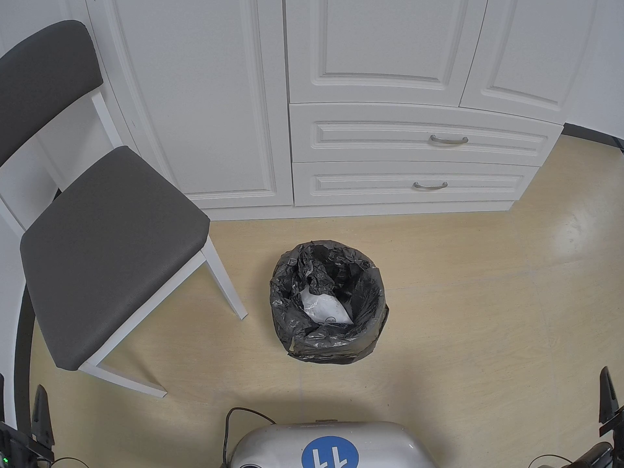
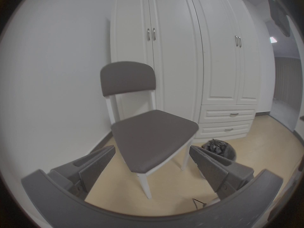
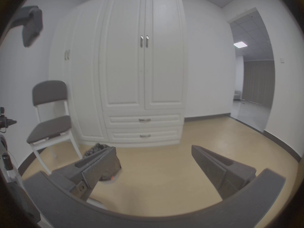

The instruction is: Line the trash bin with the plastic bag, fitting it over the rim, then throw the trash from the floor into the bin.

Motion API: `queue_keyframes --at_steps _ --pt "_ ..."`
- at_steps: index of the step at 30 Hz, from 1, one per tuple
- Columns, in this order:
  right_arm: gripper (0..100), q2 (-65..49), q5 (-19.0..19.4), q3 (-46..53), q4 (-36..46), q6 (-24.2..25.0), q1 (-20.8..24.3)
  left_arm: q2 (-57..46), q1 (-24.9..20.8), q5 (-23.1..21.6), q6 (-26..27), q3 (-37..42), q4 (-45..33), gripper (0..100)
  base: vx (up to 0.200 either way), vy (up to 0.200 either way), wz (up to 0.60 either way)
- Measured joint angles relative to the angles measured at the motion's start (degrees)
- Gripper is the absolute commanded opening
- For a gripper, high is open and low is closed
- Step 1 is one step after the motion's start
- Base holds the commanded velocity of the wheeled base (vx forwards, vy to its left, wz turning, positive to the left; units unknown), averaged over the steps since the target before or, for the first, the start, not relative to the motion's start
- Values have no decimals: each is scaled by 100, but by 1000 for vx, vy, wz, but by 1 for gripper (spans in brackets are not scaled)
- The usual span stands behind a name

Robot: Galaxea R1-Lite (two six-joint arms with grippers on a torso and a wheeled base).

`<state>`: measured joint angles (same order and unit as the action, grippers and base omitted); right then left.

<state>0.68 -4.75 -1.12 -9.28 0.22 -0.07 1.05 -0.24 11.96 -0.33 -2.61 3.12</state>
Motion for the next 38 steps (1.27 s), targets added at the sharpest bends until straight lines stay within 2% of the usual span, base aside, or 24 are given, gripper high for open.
queue_keyframes --at_steps 4,8,12,16,18,23,26,38 --pt "100 -6 -140 9 567 163 -4 -20 11 -288 -265 121 -85 100 0 0 0" --pt "100 -6 244 9 594 330 -9 -30 20 -496 -416 151 -168 100 0 0 0" --pt "100 -6 540 11 580 126 -11 -32 24 -672 -424 160 -197 100 0 0 0" --pt "100 -6 905 11 580 -115 -11 -32 22 -1013 -145 162 -268 100 0 0 0" --pt "100 -6 889 11 594 -191 -9 -32 20 -1054 -93 162 -296 100 0 0 0" --pt "100 -6 518 11 844 -88 -4 -32 15 -1054 -90 160 -301 100 0 0 0" --pt "100 -5 518 13 1078 -51 0 -32 15 -1059 -73 160 -302 100 0 0 0" --pt "100 0 511 13 961 27 0 -32 15 -1090 -57 160 -302 100 0 0 0"
